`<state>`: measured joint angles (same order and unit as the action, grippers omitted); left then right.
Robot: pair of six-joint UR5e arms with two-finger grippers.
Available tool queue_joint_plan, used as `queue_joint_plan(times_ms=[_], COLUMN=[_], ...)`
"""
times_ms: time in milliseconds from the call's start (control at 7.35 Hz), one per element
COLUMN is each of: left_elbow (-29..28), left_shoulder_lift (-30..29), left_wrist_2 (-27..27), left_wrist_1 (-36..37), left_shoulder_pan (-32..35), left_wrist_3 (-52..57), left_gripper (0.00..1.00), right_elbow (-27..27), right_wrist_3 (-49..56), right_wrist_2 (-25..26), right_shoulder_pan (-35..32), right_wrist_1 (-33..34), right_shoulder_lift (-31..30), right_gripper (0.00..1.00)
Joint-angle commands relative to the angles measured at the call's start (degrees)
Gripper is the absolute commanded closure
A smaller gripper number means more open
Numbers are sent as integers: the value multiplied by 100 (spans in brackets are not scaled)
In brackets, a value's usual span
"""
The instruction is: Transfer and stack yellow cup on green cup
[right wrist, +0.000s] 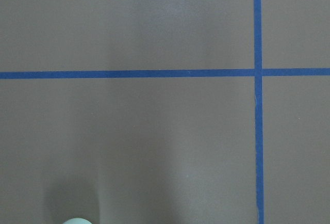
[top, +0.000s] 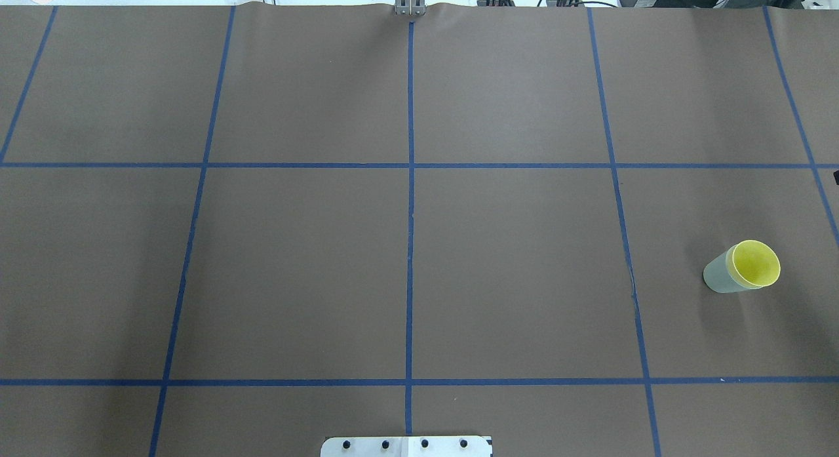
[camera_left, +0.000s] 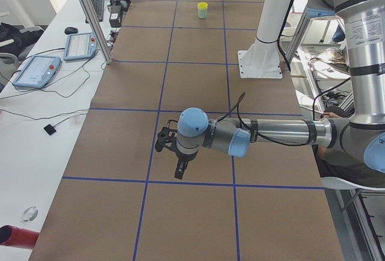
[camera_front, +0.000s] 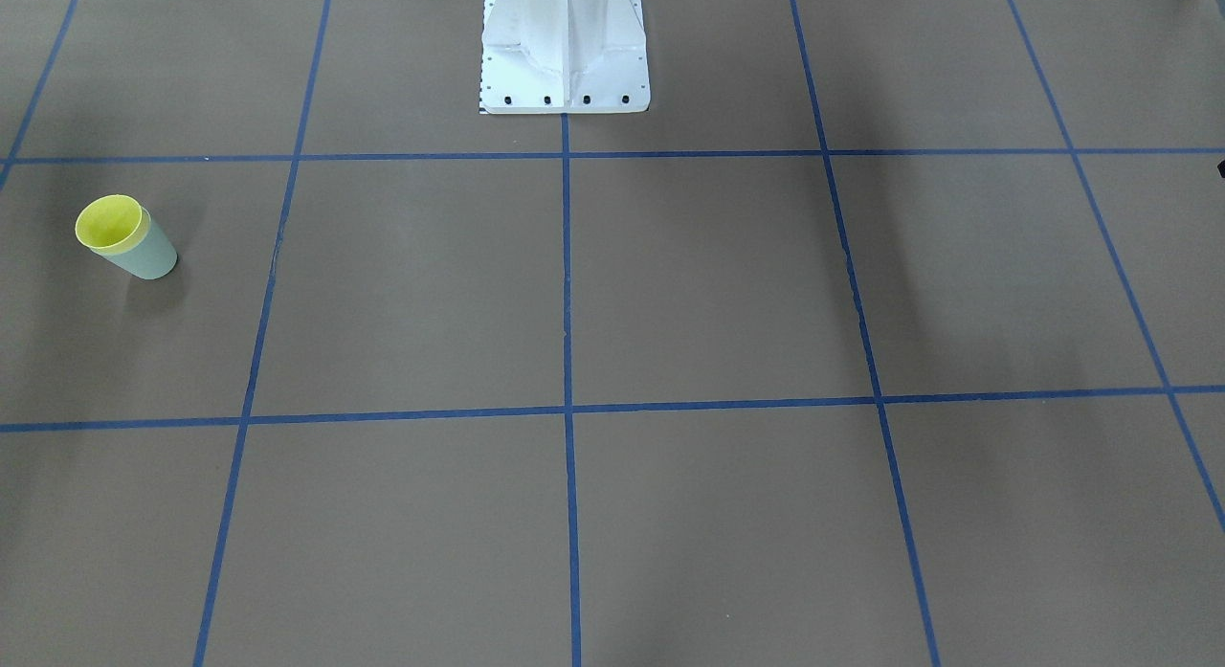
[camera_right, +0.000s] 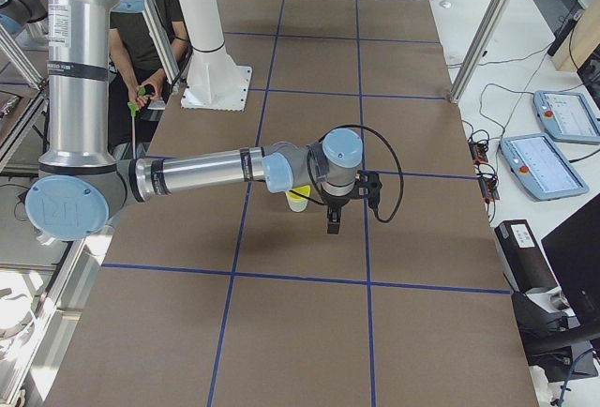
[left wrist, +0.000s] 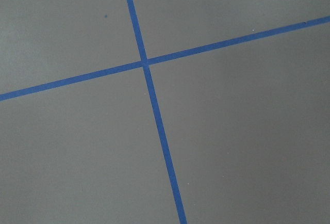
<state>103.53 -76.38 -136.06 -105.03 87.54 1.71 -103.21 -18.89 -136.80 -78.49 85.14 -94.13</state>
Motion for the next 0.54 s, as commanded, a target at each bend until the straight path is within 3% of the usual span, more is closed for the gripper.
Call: queue_joint_plan(times_ms=[0,408], left_elbow=[9,27], left_shoulder_lift=[9,26], left_wrist_2=[0,0], left_wrist_1=[0,-9], left_shoulder_pan=[0,0], left_wrist_3=[5,40], left_gripper=[0,0], right_elbow=[-6,11], right_wrist_3=[0,0], right_wrist_2=[-30,-30], right_shoulder_pan=[0,0], right_wrist_1=[-6,2], right_shoulder_lift=[0,0], right_gripper=[0,0])
